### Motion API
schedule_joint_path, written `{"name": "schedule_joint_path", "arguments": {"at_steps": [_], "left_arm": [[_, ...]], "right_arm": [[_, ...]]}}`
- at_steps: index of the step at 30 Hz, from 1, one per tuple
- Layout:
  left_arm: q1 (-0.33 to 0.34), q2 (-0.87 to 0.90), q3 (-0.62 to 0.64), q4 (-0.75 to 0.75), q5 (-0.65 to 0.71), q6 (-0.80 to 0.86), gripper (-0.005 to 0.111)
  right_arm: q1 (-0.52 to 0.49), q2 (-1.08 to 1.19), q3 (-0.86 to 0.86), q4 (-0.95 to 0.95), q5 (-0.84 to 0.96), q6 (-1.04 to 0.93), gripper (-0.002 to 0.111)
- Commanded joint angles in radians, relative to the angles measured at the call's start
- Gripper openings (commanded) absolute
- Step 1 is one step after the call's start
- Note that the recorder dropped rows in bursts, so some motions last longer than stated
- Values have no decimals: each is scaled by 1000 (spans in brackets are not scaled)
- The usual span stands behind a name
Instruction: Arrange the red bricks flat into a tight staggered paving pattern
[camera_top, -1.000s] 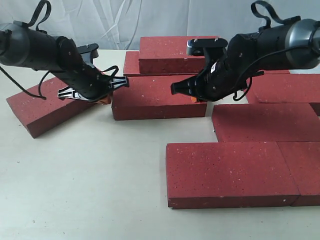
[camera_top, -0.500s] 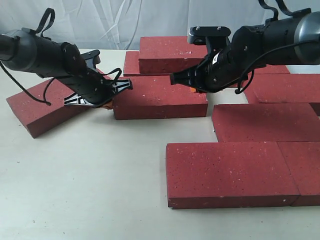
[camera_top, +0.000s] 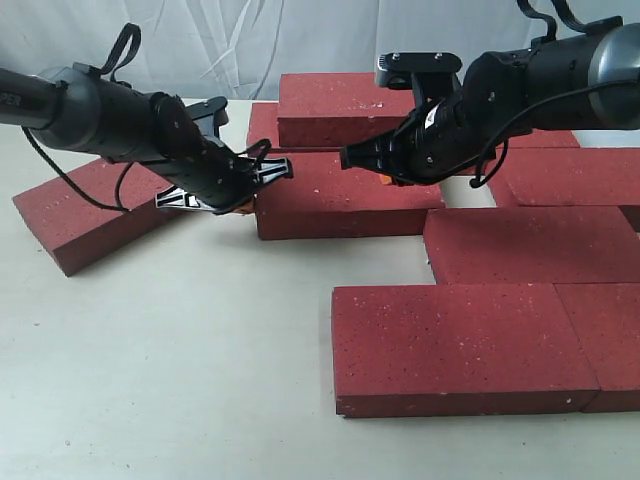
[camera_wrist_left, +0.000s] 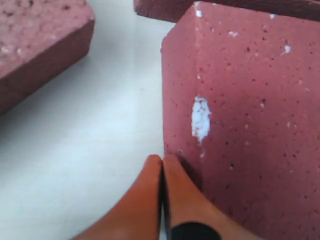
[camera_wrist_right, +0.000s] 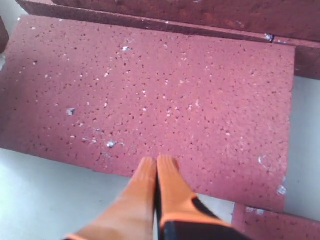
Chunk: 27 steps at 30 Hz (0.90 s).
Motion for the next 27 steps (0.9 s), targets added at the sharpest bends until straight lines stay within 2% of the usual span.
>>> {"name": "schedule_joint_path", "arguments": {"at_steps": [1, 7, 19, 27], "left_arm": [[-25, -3, -3, -23, -54, 3, 0], [-58, -3, -3, -45, -131, 3, 0], [-63, 81, -41, -88, -120, 3, 0], [-110, 88, -96, -86, -132, 11, 0]], "right_arm": [[-1, -7, -5, 0, -2, -1, -1], [-1, -7, -5, 0, -5, -1, -1], [-1, -7, -5, -12, -14, -1, -1], [-1, -7, -5, -12, -32, -1, -1]]}}
